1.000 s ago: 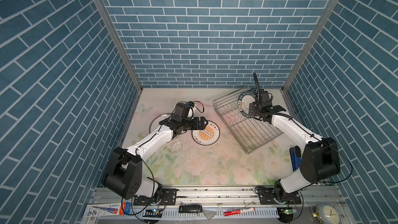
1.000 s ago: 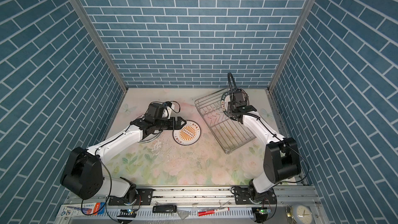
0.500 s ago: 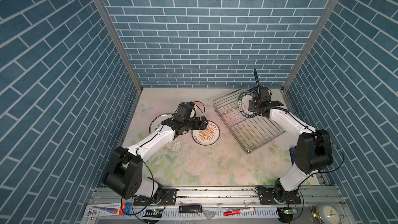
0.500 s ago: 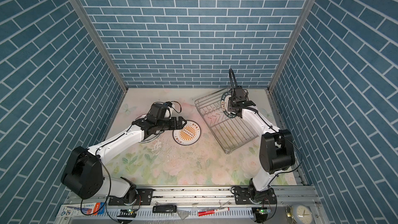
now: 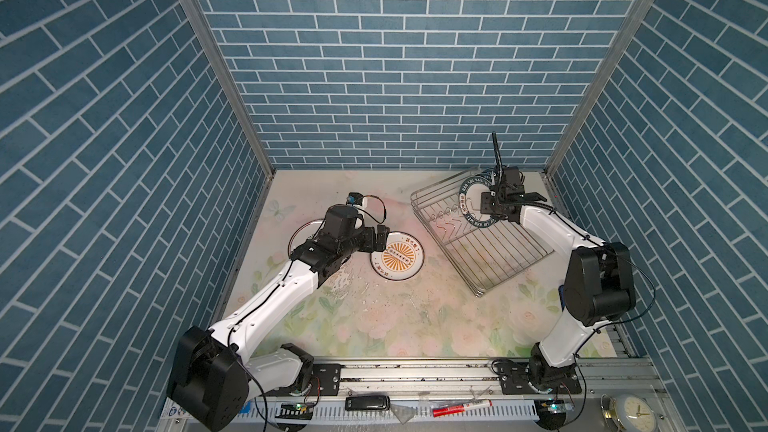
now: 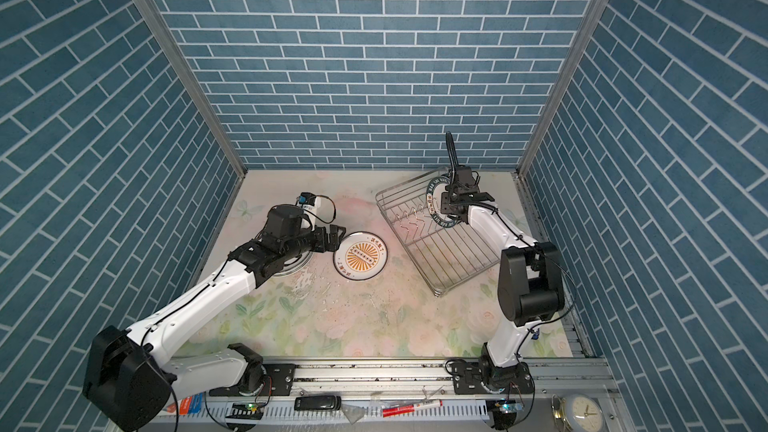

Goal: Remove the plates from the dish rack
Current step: 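Move the right gripper to the outermost green-rimmed plate in the rack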

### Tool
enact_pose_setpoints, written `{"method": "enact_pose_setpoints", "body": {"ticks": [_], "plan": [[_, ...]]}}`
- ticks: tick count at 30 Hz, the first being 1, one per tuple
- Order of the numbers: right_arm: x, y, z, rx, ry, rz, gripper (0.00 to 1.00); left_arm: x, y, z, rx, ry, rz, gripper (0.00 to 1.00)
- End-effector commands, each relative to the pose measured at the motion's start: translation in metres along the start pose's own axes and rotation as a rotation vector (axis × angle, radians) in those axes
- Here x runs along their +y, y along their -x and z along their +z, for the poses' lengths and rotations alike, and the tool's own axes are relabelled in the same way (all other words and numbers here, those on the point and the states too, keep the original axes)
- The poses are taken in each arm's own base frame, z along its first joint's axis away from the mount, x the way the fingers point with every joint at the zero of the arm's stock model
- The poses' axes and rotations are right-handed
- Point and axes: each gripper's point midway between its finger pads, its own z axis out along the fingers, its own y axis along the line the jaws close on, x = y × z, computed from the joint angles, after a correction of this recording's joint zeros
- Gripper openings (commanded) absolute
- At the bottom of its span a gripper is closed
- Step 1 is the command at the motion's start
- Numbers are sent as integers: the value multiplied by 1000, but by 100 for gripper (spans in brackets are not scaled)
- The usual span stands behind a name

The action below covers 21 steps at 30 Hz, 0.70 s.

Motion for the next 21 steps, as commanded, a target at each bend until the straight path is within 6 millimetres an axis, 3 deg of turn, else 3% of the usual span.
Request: {"method": "enact_pose_setpoints", "body": {"ticks": [1, 10, 15, 21], "plan": [[10, 14, 3, -20, 56, -40, 47, 9, -4, 4, 0, 44, 26, 99], [9, 14, 11, -26, 51, -66, 21, 7, -6, 4, 5, 35, 36, 99], [9, 12, 7, -39, 62, -83, 16, 5, -8, 5, 18, 24, 38, 99], [7, 16, -3, -78, 54, -111, 10, -12, -5, 1, -31, -88, 41, 99]]}}
